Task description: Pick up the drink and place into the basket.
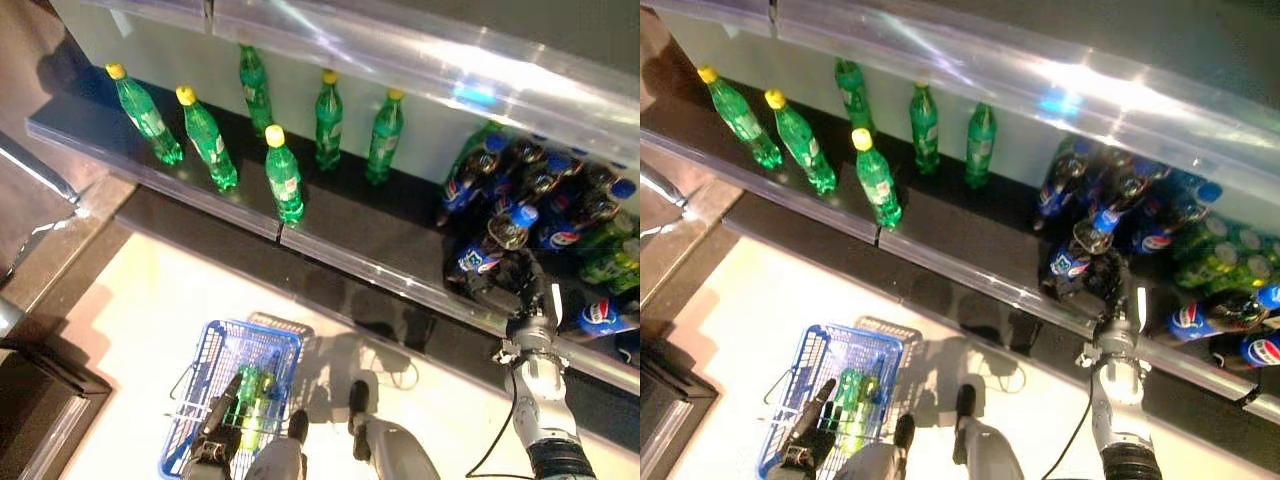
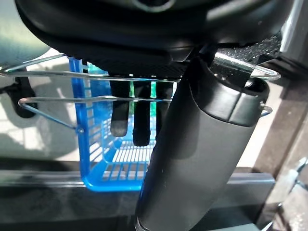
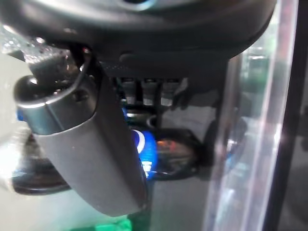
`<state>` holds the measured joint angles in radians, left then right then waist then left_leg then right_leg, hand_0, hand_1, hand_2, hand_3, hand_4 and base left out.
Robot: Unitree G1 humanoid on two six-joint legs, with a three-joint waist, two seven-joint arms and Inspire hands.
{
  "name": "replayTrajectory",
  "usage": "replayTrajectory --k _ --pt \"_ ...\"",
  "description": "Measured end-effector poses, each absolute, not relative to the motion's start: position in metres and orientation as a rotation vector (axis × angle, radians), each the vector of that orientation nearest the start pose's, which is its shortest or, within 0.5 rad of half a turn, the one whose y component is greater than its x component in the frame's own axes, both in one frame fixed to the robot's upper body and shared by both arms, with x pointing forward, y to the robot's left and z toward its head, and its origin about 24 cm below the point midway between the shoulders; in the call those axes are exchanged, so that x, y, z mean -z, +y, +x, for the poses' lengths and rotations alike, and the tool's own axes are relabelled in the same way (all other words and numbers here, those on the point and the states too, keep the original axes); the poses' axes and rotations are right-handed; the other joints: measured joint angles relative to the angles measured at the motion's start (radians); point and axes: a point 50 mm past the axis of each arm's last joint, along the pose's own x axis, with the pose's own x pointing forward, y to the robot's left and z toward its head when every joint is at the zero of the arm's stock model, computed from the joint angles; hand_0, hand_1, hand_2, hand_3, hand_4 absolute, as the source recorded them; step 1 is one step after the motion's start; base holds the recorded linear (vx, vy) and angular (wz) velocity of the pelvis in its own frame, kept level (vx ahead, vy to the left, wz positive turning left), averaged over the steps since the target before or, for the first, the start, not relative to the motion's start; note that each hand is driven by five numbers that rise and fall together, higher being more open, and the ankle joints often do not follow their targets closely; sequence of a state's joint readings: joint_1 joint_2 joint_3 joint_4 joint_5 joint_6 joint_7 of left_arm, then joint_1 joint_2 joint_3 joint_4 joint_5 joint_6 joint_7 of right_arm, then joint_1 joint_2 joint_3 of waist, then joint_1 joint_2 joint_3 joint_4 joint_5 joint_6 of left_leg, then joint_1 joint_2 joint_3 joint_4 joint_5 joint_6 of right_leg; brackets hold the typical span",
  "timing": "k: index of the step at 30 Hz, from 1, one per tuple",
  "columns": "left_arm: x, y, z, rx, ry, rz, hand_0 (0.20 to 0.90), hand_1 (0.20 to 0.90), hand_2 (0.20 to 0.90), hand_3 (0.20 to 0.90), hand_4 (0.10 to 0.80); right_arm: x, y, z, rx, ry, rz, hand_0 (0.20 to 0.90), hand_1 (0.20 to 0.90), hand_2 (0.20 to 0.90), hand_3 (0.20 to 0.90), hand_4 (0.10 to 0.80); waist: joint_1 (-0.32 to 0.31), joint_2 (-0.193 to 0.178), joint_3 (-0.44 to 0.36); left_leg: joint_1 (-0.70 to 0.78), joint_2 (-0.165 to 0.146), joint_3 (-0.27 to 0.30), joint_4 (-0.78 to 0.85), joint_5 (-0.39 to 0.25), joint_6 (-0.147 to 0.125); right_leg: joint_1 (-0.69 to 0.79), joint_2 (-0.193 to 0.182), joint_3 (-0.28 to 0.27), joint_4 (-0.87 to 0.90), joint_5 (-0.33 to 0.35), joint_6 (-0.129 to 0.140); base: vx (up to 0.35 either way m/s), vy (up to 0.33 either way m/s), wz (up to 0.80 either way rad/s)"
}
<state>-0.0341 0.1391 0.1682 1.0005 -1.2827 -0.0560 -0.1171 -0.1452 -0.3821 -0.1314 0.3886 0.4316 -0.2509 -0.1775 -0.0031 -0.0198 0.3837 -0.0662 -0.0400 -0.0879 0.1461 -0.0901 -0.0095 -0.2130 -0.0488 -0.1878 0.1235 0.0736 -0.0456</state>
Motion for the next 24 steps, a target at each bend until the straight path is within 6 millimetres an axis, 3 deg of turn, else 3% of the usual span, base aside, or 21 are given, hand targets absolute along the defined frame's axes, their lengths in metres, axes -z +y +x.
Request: replayTrajectory --k 10,16,24 --pt "0.112 0.223 0.197 -0.610 0.435 -1.203 0.300 0.300 0.300 0.200 0.100 -0.087 -0.283 0.293 0.431 -0.216 0.028 0.900 0.900 0.900 0.900 0.800 0.003 0.012 0.106 -0.173 -0.030 0.026 0.243 -0.083 0.019 -0.145 -0.031 0.027 0.169 -0.032 0.008 -0.047 0.017 -0.04" --pt "0.109 0.226 0.200 -0.610 0.402 -1.227 0.300 0.300 0.300 0.200 0.100 -0.094 -0.286 0.293 0.463 -0.251 0.021 0.900 0.900 0.900 0.900 0.800 0.006 0.010 0.115 -0.253 -0.045 0.028 0.361 -0.130 0.031 -0.233 -0.049 0.033 0.299 -0.083 0.005 -0.003 0.002 0.03" --pt "0.107 0.229 0.201 -0.594 0.383 -1.228 0.300 0.300 0.300 0.200 0.100 -0.120 -0.285 0.297 0.467 -0.348 -0.003 0.900 0.900 0.900 0.900 0.800 0.007 0.016 0.129 -0.336 -0.051 0.046 0.489 -0.182 0.033 -0.326 -0.051 0.053 0.429 -0.131 -0.001 0.008 0.024 -0.04"
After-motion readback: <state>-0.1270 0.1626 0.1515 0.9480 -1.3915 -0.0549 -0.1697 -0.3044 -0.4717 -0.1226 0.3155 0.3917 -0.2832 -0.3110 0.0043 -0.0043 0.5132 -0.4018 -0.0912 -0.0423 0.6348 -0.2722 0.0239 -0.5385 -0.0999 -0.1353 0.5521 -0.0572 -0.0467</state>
